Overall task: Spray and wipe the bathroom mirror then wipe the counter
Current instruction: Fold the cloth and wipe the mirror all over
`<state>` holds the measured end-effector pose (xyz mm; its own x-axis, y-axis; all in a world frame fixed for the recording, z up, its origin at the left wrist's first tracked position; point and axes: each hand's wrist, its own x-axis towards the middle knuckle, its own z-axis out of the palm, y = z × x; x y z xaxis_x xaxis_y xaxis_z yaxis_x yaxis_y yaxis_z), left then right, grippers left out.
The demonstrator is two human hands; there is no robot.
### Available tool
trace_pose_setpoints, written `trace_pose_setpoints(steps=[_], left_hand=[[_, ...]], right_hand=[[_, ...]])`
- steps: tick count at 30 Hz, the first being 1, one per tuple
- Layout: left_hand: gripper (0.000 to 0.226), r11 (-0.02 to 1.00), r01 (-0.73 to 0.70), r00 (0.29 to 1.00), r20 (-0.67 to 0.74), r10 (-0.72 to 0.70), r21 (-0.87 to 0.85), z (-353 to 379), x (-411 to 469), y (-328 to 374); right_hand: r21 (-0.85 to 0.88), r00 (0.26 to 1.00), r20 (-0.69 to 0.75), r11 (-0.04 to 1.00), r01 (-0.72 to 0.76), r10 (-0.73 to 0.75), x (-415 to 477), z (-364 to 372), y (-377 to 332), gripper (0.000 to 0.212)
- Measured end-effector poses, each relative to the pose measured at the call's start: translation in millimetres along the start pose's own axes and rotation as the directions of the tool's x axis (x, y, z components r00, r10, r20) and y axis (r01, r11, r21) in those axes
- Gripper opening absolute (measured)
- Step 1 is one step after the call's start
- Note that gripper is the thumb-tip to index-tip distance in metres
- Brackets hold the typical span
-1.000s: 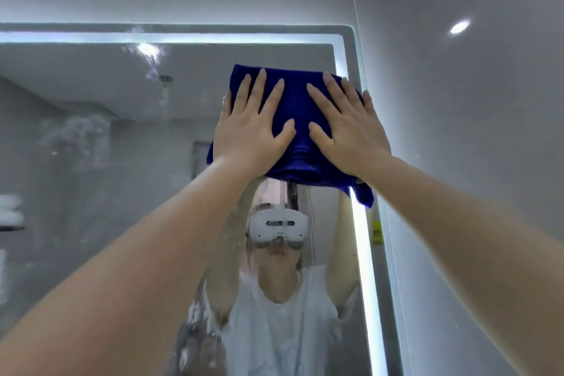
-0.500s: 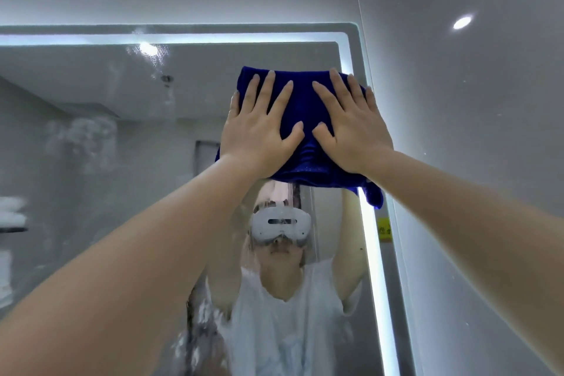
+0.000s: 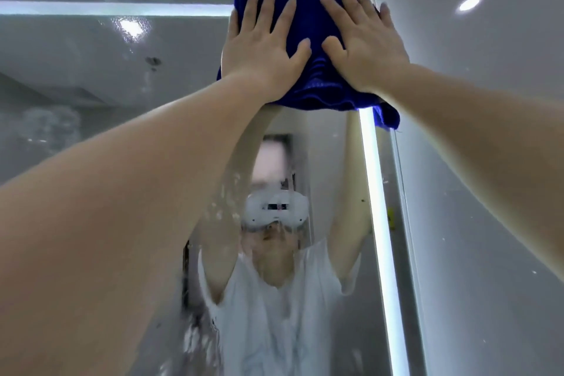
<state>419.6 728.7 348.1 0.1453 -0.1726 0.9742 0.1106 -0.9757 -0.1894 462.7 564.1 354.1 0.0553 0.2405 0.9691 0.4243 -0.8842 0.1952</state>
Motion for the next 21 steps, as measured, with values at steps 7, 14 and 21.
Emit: trace_pose_setpoints(steps=[7,14,21], left_hand=[[0.066,0.999,-0.041,0.999,0.004,0.041,-0.016,6.3,-81.9,13.3],[0.068,0.999,-0.041,0.996,0.075,0.043,-0.023,8.0,-137.5,10.9],[0.071,1.0,-0.019,0.994,0.109,0.019,-0.002,13.9,-215.0,13.0]], right_hand=[[0.01,0.999,0.028,0.999,-0.033,0.033,-84.9,10.8,-19.0,0.062],[0.002,0.996,0.093,1.0,-0.017,0.017,-141.3,18.6,-35.5,0.063],[0.061,0.989,0.149,0.998,-0.03,0.021,-214.1,31.0,-61.5,0.065]])
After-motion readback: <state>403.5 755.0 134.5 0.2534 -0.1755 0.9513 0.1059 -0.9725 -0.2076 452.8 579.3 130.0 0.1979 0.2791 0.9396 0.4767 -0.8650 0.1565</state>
